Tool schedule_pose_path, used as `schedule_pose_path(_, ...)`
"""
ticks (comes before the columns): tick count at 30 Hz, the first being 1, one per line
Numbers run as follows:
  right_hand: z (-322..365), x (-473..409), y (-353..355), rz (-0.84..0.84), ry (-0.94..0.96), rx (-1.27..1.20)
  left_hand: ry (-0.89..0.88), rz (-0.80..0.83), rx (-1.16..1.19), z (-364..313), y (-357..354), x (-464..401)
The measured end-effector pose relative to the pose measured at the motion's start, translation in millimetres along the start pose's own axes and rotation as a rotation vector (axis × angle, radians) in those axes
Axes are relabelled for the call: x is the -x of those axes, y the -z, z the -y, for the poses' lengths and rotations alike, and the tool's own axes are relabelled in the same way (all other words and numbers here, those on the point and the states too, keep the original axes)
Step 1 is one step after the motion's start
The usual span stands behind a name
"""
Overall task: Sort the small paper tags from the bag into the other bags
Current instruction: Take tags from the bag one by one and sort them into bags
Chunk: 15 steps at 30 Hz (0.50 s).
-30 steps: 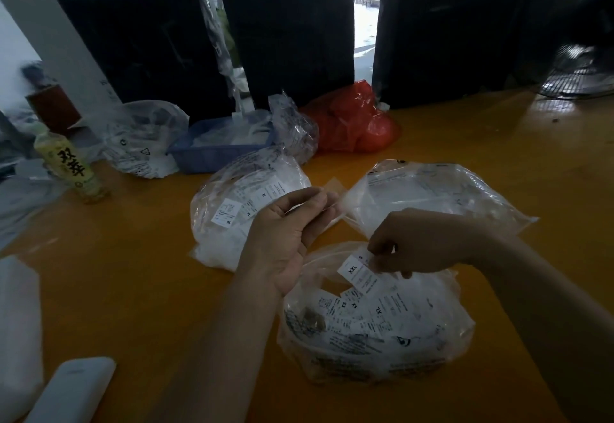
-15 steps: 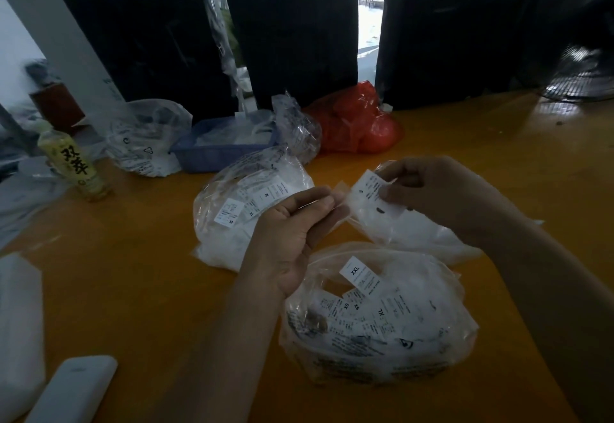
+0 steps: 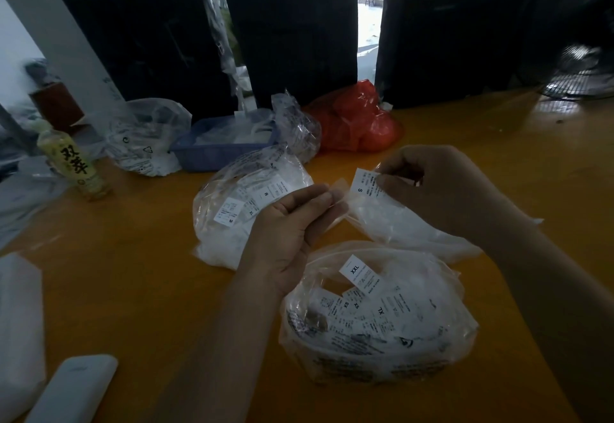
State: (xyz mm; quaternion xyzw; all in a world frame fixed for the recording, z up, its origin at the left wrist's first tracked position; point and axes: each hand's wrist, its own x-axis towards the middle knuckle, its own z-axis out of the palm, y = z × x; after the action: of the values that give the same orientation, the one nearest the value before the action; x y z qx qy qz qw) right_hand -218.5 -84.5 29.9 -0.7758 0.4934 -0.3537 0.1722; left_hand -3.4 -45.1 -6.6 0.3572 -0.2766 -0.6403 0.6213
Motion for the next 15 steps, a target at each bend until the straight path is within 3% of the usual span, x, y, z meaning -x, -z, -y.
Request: schedule_pose_path(15,7.1,4.2,-3.7,0.144,0.084,0.03,0.015,0.025,-0.097,3.3,-3.4,2.1)
